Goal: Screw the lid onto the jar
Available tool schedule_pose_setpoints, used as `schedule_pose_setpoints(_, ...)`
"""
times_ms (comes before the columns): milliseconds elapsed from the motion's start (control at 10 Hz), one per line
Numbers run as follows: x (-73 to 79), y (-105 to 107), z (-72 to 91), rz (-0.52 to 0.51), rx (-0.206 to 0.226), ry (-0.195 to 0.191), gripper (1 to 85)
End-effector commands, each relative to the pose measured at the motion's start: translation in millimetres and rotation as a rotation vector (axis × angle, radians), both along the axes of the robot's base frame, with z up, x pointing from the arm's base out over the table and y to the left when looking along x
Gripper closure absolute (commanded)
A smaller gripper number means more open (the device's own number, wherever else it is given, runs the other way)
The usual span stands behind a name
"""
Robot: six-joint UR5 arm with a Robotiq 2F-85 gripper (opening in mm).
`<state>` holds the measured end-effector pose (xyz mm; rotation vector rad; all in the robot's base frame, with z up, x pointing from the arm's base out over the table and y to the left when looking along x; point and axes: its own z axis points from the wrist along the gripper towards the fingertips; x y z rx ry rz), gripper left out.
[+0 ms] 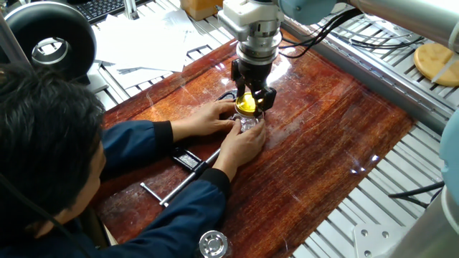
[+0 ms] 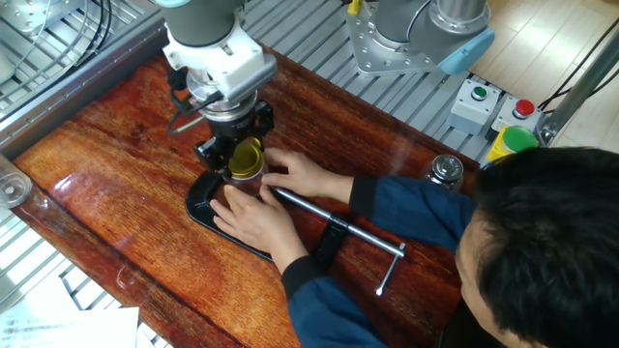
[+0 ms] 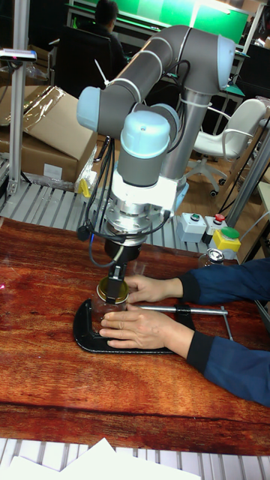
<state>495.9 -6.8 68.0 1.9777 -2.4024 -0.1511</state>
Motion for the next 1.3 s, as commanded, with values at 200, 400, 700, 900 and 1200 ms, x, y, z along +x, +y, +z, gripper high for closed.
schedule_pose_setpoints(200, 2.0, 23, 4.7, -0.342, 0.003, 0.037, 27.7)
schedule_pose_setpoints(400, 7.9, 33, -7.9, -0.409, 0.102, 0.047, 23.0)
schedule_pose_setpoints(700, 16.5, 12, 4.9, -0.451, 0.100, 0.059, 18.7)
schedule_pose_setpoints(900, 21.9, 4, 24.9, -0.545, 0.115, 0.090, 5.3)
schedule_pose_setpoints(1200, 32.1, 6, 14.8, -0.635, 0.141, 0.036, 0.7)
